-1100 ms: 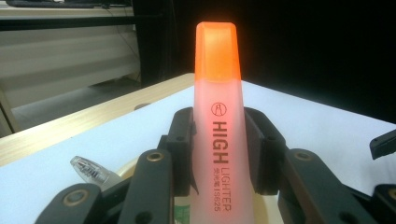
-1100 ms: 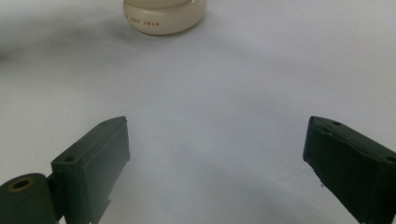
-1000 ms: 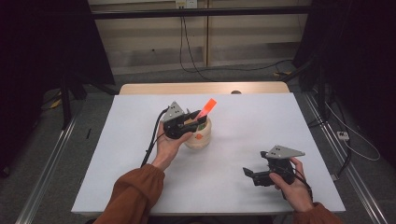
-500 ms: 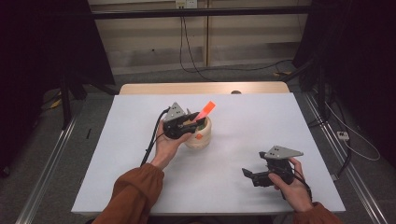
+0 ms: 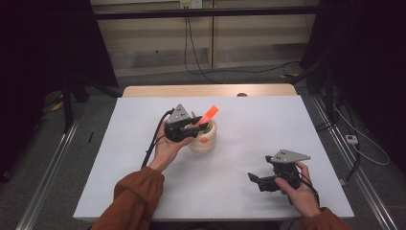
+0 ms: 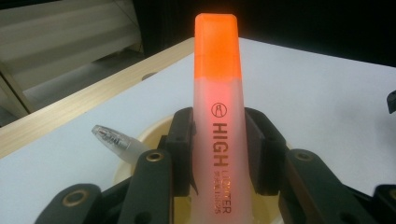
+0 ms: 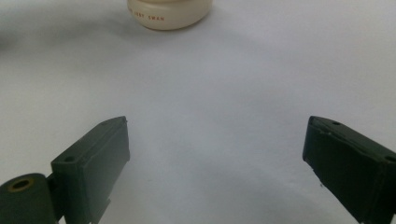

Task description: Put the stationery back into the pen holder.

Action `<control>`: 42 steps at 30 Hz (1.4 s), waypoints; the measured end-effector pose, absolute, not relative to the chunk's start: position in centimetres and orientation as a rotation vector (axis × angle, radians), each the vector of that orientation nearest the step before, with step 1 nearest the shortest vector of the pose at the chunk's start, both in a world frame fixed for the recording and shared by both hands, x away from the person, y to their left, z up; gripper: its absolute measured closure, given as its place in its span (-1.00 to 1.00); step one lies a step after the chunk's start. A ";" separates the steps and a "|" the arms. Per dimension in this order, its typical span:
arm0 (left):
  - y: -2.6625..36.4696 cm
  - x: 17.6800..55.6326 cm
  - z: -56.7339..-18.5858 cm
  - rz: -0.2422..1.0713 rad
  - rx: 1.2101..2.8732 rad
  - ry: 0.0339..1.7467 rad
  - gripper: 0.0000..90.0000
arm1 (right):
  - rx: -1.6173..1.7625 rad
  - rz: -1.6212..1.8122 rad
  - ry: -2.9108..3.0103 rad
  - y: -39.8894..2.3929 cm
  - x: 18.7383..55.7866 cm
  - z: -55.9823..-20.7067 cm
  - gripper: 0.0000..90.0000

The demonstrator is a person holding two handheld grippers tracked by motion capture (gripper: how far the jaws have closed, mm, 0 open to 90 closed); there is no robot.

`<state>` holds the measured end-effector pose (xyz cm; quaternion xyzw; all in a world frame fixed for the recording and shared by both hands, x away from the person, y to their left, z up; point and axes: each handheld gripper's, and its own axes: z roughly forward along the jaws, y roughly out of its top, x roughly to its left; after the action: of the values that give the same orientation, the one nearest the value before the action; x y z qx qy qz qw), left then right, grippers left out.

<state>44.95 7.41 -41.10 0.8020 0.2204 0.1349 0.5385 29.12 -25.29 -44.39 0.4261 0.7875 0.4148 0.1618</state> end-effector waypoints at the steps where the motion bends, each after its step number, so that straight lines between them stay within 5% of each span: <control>1: 7.4 44.9 -41.0 0.330 1.913 0.525 0.47 | 1.214 1.184 2.249 -25.3 29.1 -44.4 -0.84; 17: 7.9 44.5 -40.8 0.301 1.936 0.549 0.48 | 1.211 1.179 2.257 -25.3 29.1 -44.4 -0.85; 33: 8.6 43.2 -39.2 0.267 1.943 0.654 -0.53 | 1.217 1.194 2.223 -25.4 29.1 -44.3 -0.86; 42: 10.2 42.3 -39.5 0.274 1.964 0.715 -0.87 | 1.227 1.194 2.213 -25.4 29.0 -44.3 -0.86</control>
<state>42.32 10.24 -39.50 0.8100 0.2948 0.1130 0.4941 29.05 -25.43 -44.31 0.4322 0.7793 0.4204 0.1710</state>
